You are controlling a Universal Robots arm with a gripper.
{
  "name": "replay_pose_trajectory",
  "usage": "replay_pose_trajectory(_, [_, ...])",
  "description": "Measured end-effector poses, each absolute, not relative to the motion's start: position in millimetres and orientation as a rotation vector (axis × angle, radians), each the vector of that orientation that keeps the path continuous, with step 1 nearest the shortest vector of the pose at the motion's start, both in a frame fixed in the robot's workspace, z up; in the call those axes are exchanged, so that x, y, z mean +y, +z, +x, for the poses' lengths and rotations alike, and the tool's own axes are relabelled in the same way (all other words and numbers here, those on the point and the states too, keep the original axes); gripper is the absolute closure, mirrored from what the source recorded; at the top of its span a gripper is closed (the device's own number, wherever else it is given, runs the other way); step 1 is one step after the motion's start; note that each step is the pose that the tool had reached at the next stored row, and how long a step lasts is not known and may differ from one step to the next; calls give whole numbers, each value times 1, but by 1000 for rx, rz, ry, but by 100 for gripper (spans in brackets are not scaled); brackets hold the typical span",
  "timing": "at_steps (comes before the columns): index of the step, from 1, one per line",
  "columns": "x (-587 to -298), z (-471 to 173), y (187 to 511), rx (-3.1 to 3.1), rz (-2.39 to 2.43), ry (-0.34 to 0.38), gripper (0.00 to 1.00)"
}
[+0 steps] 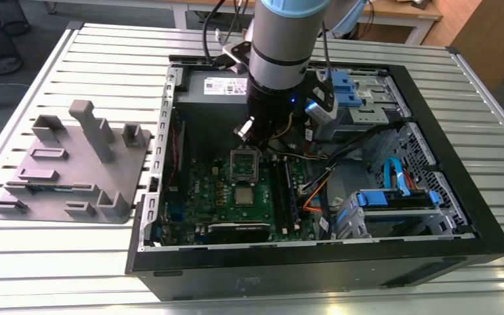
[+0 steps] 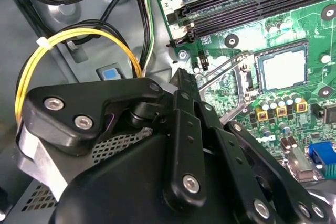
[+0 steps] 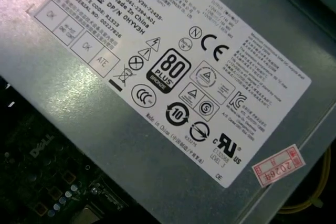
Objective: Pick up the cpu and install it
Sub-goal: 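Close the cpu cover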
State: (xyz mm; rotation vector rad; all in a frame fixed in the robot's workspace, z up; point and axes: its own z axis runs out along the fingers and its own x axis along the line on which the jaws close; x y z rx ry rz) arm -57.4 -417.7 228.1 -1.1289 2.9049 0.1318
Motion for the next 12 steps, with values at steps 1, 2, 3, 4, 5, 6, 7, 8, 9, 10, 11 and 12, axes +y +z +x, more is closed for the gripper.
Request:
replay_pose_trajectory(1, [-418, -57, 229, 2904, -1130, 132, 89])
replay_pose_trajectory(2, [-418, -57, 230, 2904, -1131, 132, 89])
replay_pose_trajectory(3, [-418, -57, 230, 2904, -1132, 132, 89])
replay_pose_trajectory(4, [-419, -57, 231, 2903, -1133, 132, 89])
replay_pose_trajectory(5, [-419, -57, 231, 2903, -1134, 132, 89])
replay_pose_trajectory(6, [-419, -57, 232, 2902, -1136, 131, 89])
replay_pose_trajectory(7, [-420, -57, 232, 2902, -1137, 130, 89])
replay_pose_trajectory(8, [-420, -57, 233, 2902, -1139, 130, 89])
replay_pose_trajectory(9, [-420, -57, 233, 2902, -1140, 129, 89])
replay_pose_trajectory(10, [-420, -57, 233, 2902, -1141, 128, 89])
replay_pose_trajectory(11, [-421, -57, 234, 2901, -1143, 127, 89])
replay_pose_trajectory(12, [-421, -57, 234, 2901, -1144, 126, 89])
